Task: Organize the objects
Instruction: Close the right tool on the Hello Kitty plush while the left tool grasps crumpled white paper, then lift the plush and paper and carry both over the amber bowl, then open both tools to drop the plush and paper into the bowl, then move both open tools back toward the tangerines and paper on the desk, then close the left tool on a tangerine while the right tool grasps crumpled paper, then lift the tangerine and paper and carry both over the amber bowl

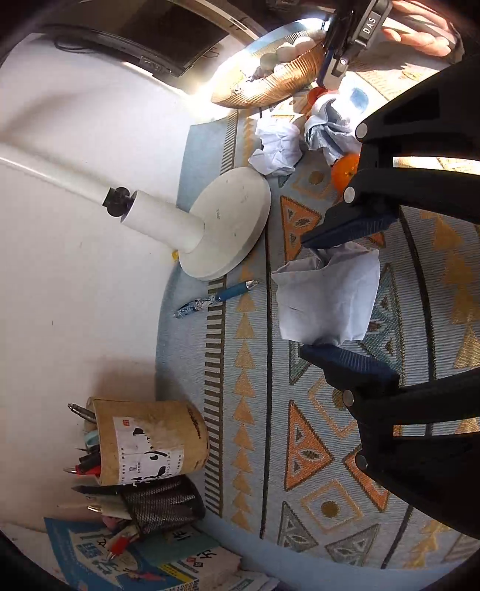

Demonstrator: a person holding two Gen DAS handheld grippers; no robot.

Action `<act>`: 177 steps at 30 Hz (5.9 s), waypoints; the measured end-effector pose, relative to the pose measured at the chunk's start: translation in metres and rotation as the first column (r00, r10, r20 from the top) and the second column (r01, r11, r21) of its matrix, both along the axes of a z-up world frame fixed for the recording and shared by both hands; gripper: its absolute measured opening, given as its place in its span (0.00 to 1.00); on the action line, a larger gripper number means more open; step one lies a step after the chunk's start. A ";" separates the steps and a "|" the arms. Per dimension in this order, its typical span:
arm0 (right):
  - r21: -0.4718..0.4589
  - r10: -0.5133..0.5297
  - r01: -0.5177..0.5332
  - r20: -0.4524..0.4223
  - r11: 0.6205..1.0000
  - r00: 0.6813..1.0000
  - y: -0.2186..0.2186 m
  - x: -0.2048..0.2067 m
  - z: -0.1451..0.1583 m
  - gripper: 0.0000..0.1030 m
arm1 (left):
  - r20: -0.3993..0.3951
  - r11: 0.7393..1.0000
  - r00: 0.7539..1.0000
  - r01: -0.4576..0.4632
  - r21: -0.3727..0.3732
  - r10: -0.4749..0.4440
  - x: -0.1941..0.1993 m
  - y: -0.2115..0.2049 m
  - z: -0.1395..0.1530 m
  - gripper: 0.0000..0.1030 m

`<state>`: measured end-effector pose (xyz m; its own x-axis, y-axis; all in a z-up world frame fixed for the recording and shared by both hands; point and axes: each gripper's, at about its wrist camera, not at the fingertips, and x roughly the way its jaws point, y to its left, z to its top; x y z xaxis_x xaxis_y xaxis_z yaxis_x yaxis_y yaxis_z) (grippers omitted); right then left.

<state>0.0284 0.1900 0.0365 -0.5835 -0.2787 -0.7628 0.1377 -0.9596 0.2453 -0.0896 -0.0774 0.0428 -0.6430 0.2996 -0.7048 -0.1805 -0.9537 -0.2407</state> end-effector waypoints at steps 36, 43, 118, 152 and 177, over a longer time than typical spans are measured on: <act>0.013 -0.010 0.010 -0.032 1.000 0.999 0.018 0.059 -0.017 0.45 | -0.062 0.988 0.989 0.136 0.076 -0.132 0.069 0.025 -0.019 0.50; 0.035 -0.101 0.104 -0.076 0.994 0.992 0.068 0.123 0.009 0.46 | -0.093 0.956 0.960 0.272 0.108 -0.262 0.097 0.065 0.001 0.50; 0.147 -0.136 0.179 -0.263 0.973 0.955 -0.015 0.092 -0.013 0.99 | -0.156 0.981 0.978 -0.156 -0.116 0.137 0.112 0.036 -0.012 0.99; -0.206 -0.043 0.047 0.024 0.977 0.999 -0.031 -0.038 -0.024 0.48 | 0.051 0.922 0.939 0.344 -0.178 -0.341 0.016 0.104 -0.029 0.33; 0.032 0.042 -0.038 -0.119 0.999 0.992 -0.033 0.080 -0.030 0.53 | -0.139 0.997 0.989 0.041 -0.069 -0.050 0.140 0.052 -0.010 0.34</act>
<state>0.1080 0.1568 0.0068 -0.6601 -0.2823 -0.6961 0.2029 -0.9592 0.1967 0.0505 -0.0258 0.0332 -0.7237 0.2867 -0.6278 -0.2519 -0.9566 -0.1465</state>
